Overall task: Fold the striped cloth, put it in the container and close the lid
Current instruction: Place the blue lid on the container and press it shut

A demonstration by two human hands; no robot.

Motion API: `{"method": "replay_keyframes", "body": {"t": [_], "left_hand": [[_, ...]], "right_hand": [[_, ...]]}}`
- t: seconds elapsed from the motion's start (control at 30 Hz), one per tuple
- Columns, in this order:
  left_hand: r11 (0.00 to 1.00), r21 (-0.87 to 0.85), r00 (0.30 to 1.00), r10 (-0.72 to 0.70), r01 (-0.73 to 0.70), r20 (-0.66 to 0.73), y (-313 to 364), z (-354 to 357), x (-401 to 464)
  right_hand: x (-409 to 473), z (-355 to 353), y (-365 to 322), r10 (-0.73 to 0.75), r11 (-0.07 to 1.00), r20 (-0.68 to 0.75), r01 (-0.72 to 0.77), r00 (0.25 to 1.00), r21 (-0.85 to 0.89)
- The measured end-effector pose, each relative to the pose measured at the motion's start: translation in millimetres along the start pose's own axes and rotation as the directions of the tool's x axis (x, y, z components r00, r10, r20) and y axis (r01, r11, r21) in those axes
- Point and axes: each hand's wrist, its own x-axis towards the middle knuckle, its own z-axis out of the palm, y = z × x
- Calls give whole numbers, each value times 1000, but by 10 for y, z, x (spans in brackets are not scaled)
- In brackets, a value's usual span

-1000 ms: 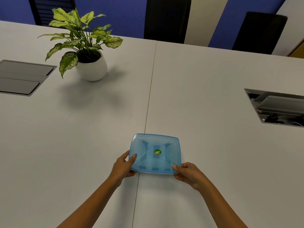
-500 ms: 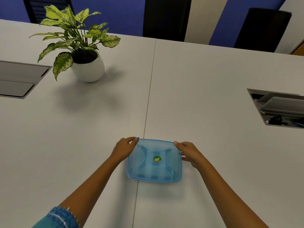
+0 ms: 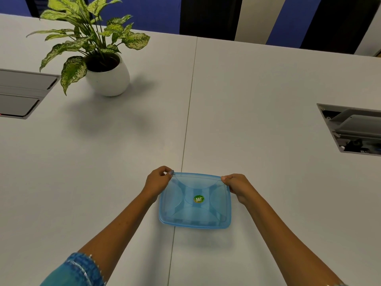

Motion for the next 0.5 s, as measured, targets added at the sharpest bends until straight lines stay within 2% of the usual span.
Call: {"method": "replay_keyframes", "body": {"t": [0.27,0.5], "left_hand": [[998,-16,997,55,-54,62,-82,-107,-85],[994,65,995,85,-89,61,-282,-139,-519]], "right_hand": [[-149,-53,34,-44,992,37,40,998,117],[-520,0,366,-24,995,24,22,999,94]]}}
